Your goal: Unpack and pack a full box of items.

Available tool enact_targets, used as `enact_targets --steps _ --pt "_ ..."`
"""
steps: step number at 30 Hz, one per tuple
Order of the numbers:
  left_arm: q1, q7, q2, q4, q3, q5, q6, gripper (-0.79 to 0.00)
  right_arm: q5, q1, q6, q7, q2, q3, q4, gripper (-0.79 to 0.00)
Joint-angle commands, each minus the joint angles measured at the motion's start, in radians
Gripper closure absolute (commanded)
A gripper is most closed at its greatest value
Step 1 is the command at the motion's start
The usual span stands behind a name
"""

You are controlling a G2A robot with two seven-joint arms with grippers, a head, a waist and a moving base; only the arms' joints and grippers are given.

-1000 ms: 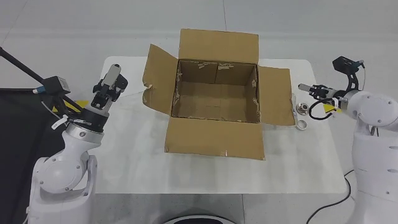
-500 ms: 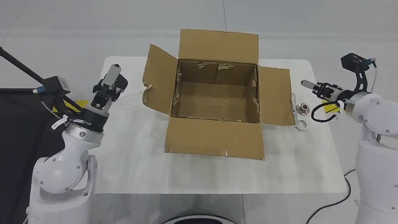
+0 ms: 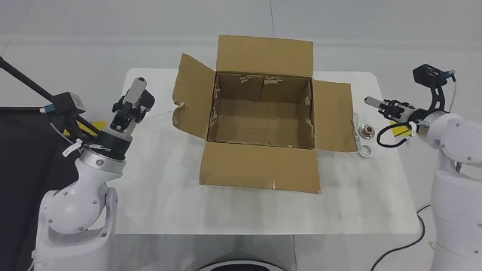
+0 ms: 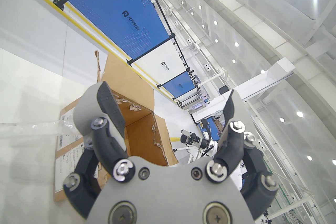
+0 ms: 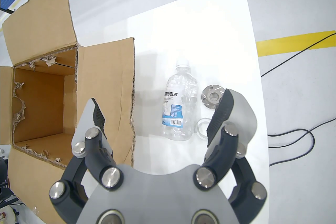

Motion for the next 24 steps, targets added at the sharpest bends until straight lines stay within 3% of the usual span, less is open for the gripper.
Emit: enact_targets --steps 1,11,24 --pt "0.0 0.0 0.0 0.0 0.0 0.0 0.0 -0.785 0.0 0.0 0.0 0.0 0.0 0.0 0.0 -0.785" --pt "0.003 0.009 0.0 0.0 0.0 -0.006 -0.001 -0.785 0.024 -0.016 -0.006 -0.044 0.002 0.001 0.012 -0.785" --pt "0.018 0.068 0.005 0.01 -0.019 -0.022 -0.008 -0.785 0.166 0.06 -0.037 -0.017 0.02 0.002 0.111 -0.785"
